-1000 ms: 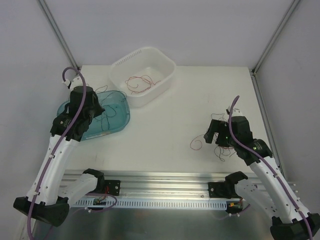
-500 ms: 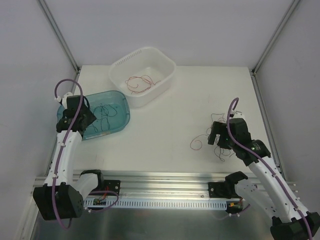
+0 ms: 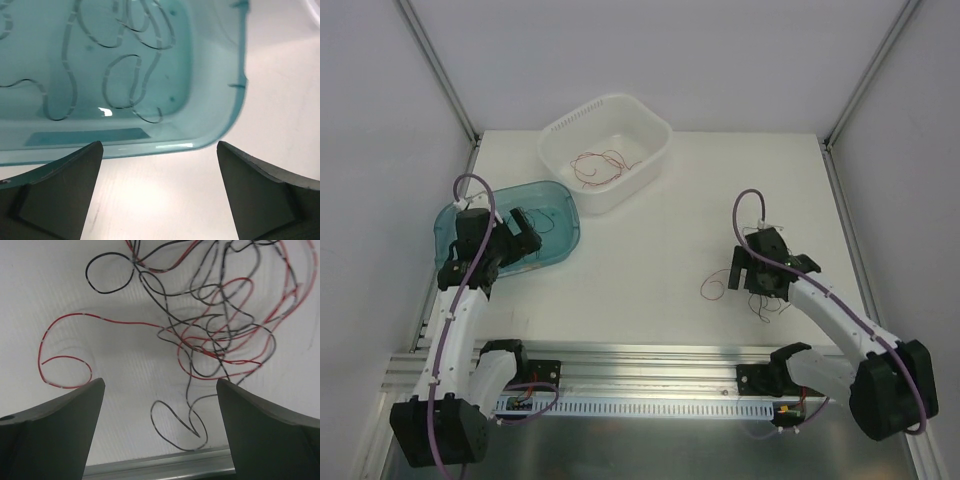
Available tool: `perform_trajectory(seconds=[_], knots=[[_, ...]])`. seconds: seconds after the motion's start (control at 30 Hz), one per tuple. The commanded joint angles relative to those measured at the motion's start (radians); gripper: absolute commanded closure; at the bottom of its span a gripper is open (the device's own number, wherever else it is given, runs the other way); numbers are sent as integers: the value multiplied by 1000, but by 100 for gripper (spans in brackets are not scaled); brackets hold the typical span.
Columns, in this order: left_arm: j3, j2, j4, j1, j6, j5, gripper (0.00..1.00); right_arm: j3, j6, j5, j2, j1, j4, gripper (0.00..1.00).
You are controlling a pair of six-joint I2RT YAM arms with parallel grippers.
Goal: Untangle the cables
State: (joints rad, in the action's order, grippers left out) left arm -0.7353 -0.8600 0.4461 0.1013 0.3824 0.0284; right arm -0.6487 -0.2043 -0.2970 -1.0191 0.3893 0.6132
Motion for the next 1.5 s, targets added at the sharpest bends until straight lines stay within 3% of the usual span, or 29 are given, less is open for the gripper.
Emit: perform_trajectory(seconds=[0.0, 0.17, 0.43, 0.6, 0.8, 0.93, 1.07, 1.37, 1.47], knots=[[23, 29, -76, -58, -53, 208, 1, -14, -3, 103, -119, -1, -119, 1], [27, 59, -84, -199, -73, 217, 1, -38, -61, 275, -272, 72, -248, 10], [47, 96, -93, -320, 24, 294, 1, -240, -204, 346, -427, 410, -349, 13], [60, 130, -96, -429, 111, 292, 1, -361, -167, 207, -431, 482, -198, 11], [71, 102, -124, -646, 206, 202, 1, -339, -142, -16, -254, 482, -29, 9], [53, -12, -168, -810, 263, 86, 1, -293, -168, -117, -151, 455, 29, 9], [-12, -175, -182, -931, 279, -62, 4, -223, -187, -84, -93, 427, 2, 10], [-159, -534, -217, -974, 320, -148, 14, -94, -271, -18, -75, 425, -130, 9], [-185, -609, -230, -991, 338, -159, 22, -92, -264, -5, -101, 424, -161, 10]])
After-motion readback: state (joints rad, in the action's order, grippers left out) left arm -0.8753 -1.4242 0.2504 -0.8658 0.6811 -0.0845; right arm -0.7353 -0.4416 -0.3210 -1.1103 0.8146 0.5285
